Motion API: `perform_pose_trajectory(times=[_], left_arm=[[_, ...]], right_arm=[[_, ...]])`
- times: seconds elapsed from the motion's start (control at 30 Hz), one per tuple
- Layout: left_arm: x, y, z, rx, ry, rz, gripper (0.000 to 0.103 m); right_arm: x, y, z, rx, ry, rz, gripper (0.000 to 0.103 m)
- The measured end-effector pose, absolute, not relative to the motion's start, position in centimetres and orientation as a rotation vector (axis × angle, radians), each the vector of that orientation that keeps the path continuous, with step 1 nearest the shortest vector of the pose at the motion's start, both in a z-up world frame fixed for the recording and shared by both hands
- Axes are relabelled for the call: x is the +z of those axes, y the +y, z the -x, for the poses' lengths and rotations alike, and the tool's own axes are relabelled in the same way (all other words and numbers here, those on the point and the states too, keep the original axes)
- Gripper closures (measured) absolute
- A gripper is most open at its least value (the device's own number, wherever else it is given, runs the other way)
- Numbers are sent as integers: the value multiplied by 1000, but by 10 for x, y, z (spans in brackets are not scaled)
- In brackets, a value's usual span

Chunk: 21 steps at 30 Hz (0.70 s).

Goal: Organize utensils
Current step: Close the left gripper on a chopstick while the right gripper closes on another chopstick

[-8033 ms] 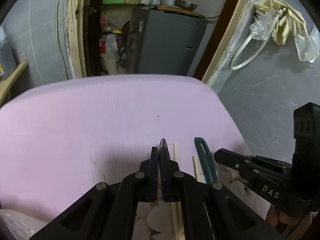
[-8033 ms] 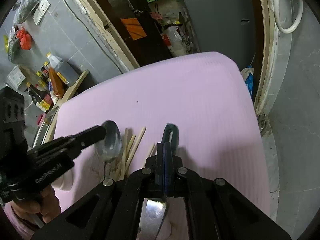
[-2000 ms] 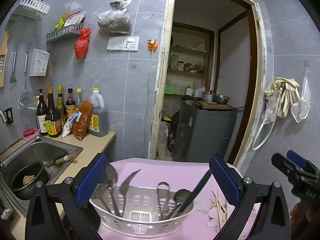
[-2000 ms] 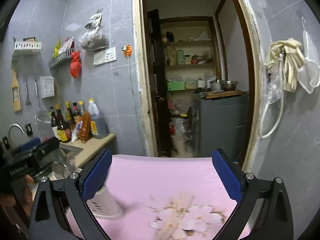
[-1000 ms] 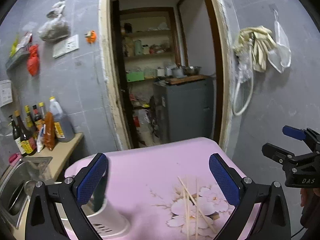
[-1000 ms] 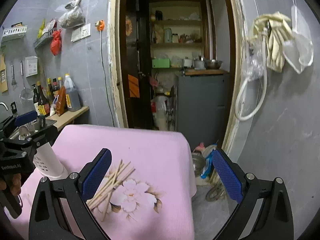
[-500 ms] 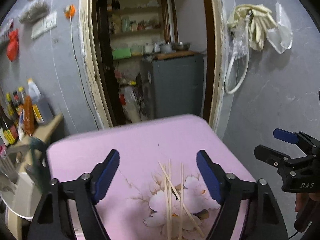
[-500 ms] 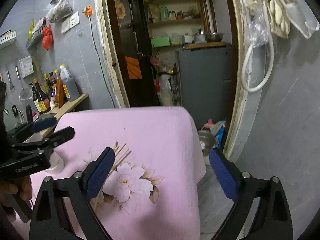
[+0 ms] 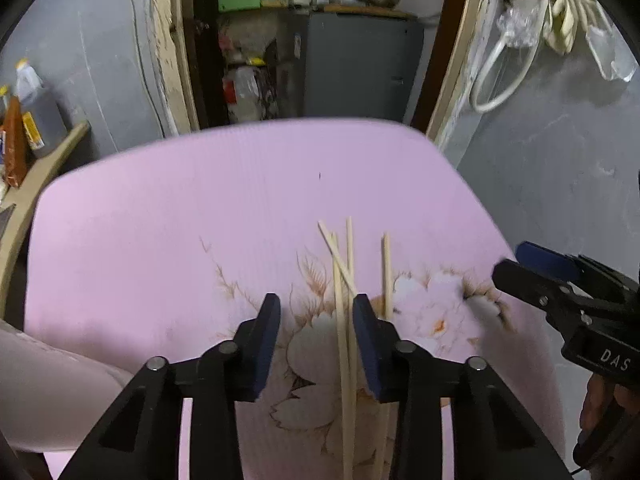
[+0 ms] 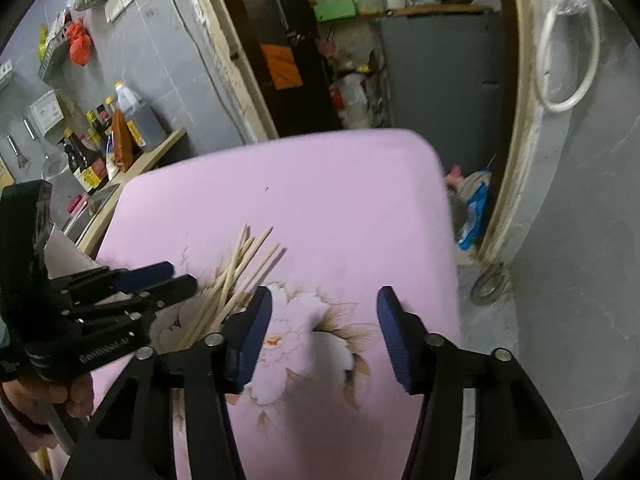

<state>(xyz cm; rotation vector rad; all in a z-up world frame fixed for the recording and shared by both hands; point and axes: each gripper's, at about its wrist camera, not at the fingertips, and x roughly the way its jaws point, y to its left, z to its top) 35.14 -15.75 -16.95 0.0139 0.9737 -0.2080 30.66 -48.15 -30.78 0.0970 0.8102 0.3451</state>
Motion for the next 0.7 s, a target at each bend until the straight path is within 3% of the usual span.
perform_pose_trajectory(times=[0.3,0.7], left_arm=[[-186,-153,-364,-249,1052,35,77],[-191,-147,-371,-276,1065,58,77]], right_arm=[[-324,-453,-332,409,889,-129,66],[-341,-427,-361,442,978,-177,73]])
